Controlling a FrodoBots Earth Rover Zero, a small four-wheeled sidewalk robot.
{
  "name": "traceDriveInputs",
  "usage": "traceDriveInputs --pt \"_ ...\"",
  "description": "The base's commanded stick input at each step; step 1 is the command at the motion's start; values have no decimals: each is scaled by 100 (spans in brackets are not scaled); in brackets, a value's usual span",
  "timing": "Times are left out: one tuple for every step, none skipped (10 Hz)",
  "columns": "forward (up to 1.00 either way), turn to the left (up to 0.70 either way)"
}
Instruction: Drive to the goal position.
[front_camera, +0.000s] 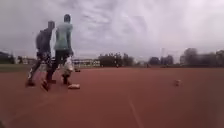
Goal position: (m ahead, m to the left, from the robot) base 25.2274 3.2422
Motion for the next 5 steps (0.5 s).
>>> traceDriveInputs --pt "46 0" --pt "46 0" --pt "46 0" --pt "46 0" --pt "46 0"
